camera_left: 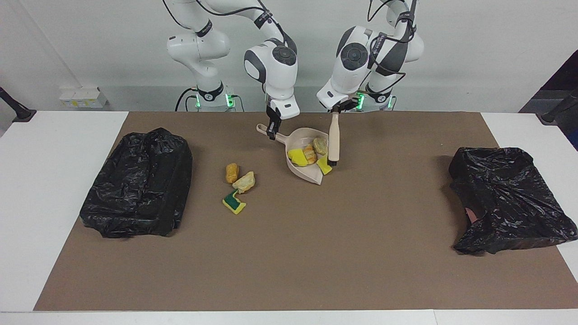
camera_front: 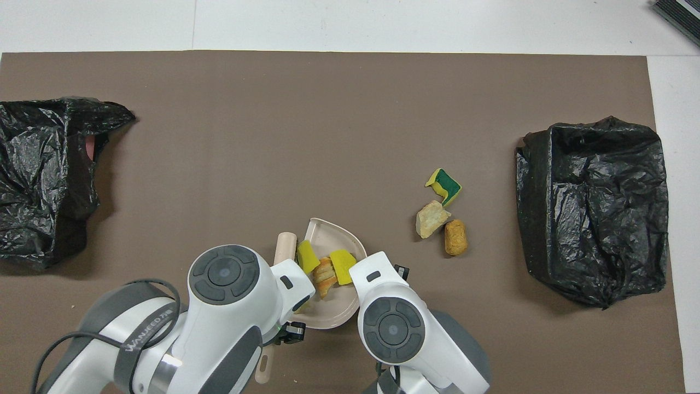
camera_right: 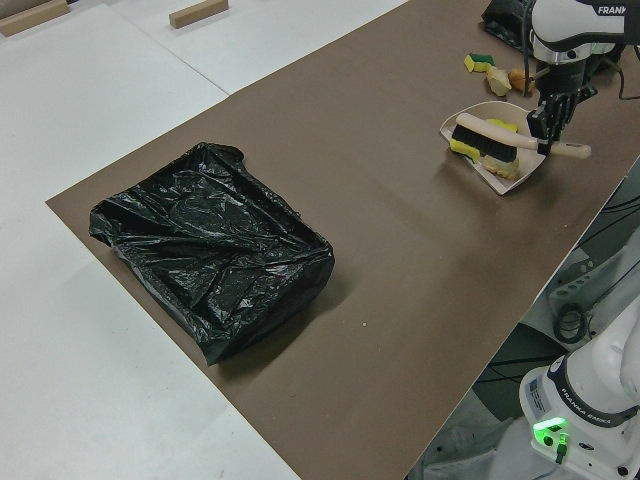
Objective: Sweep and dump trash in bin
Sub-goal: 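Sweep the remaining crumbs into the dustpan with the brush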
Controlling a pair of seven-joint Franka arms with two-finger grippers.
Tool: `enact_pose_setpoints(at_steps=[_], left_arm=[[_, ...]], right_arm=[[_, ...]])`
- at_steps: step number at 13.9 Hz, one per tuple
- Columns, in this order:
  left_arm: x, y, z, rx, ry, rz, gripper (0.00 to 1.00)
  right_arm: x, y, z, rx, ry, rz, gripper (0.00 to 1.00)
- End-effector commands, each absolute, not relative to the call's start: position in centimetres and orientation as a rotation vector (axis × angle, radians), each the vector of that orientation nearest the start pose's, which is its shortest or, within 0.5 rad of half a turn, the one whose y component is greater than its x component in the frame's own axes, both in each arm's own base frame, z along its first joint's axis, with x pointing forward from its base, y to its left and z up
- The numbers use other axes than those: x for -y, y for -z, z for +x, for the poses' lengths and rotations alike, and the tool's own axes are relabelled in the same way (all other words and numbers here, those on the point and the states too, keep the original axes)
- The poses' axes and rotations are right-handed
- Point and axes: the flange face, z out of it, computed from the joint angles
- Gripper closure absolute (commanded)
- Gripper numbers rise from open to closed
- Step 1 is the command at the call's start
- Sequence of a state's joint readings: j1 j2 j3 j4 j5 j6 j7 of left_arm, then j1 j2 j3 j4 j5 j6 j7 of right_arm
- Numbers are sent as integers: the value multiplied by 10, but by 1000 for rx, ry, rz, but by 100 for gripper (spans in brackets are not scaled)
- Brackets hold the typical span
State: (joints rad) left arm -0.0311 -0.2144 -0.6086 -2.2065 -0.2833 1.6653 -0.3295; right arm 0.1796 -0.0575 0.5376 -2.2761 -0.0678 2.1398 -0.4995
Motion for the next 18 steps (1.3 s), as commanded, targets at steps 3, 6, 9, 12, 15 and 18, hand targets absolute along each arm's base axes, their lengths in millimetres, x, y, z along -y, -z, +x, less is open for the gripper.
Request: enact_pose_setpoints(at_steps=[3, 6, 9, 12, 15, 18], left_arm=[[284, -452, 344, -244, -557, -3067, 100], [264, -460, 348, -103, -481, -3045, 100], [256, -453, 344, -30, -392, -3021, 100], [250, -444, 338, 58, -234, -3046, 100], [252, -423, 351, 24, -275, -3063, 100], [260, -390, 367, -43, -324, -3096, 100]], right_arm=[[-319, -375, 381, 1900, -138, -2619, 100], [-308, -389, 387, 1919, -108, -2619, 100], [-281, -409, 403, 1892, -68, -2634, 100], [-273, -414, 409, 1898, -72, -2604, 100], [-265, -409, 408, 2036, -140, -2469, 100], [-262, -396, 409, 2040, -202, -2463, 100]])
